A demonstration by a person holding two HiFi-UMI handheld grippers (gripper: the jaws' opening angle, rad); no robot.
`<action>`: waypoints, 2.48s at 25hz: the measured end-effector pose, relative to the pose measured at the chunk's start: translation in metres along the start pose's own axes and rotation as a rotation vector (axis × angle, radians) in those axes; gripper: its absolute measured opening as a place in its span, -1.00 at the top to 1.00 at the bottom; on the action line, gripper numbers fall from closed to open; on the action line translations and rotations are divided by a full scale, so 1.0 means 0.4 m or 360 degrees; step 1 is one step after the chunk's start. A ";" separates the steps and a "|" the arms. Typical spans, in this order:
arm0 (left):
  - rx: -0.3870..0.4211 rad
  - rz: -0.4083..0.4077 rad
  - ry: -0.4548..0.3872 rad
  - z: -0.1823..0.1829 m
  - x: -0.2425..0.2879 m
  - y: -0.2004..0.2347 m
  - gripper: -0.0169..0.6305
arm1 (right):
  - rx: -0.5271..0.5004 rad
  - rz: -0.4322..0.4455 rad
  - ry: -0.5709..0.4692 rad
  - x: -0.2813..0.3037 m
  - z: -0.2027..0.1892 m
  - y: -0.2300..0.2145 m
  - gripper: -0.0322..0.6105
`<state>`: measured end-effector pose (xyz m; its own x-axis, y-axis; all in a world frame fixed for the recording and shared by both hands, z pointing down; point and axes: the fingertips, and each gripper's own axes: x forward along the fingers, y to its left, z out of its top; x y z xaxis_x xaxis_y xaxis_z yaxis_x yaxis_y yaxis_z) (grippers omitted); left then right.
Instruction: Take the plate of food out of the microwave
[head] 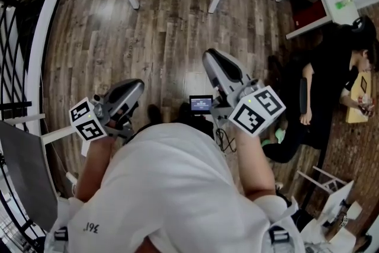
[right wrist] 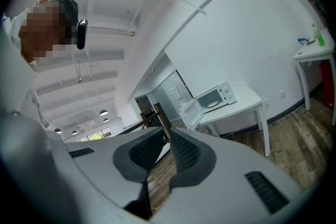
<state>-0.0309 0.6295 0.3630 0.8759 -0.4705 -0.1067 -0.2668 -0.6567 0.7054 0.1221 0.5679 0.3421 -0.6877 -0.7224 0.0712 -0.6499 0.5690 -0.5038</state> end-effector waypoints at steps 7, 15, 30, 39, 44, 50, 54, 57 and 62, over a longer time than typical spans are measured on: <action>0.0016 0.0048 -0.0035 -0.003 0.035 0.005 0.92 | 0.0015 0.0038 0.0014 0.001 0.013 -0.046 0.77; 0.0021 0.0114 -0.0085 -0.011 0.096 0.006 0.92 | 0.0053 0.0057 0.0061 -0.019 0.028 -0.119 0.77; -0.0018 0.0168 -0.0096 0.052 0.146 0.125 0.92 | 0.0092 0.0100 0.0109 0.097 0.015 -0.173 0.77; -0.0017 0.0117 -0.0055 0.276 0.204 0.345 0.92 | 0.0082 -0.0014 0.0115 0.346 0.068 -0.247 0.77; -0.0002 0.0097 -0.0002 0.397 0.211 0.453 0.92 | 0.0128 -0.0070 0.0079 0.494 0.112 -0.272 0.77; 0.0010 0.0086 0.0061 0.490 0.218 0.568 0.92 | 0.0125 -0.0140 0.0073 0.629 0.133 -0.303 0.77; 0.0016 0.0060 0.0116 0.523 0.255 0.621 0.92 | 0.0121 -0.0180 0.0062 0.679 0.159 -0.339 0.77; 0.0005 0.0041 0.0137 0.541 0.298 0.649 0.92 | 0.0125 -0.0208 0.0062 0.702 0.181 -0.382 0.77; 0.0025 0.0073 0.0128 0.577 0.381 0.714 0.92 | 0.0127 -0.0176 0.0097 0.761 0.218 -0.480 0.77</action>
<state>-0.0666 0.2342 0.3864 0.8919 -0.4518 -0.0175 -0.3131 -0.6451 0.6970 0.0657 0.2043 0.3856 -0.6333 -0.7525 0.1808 -0.6967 0.4526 -0.5565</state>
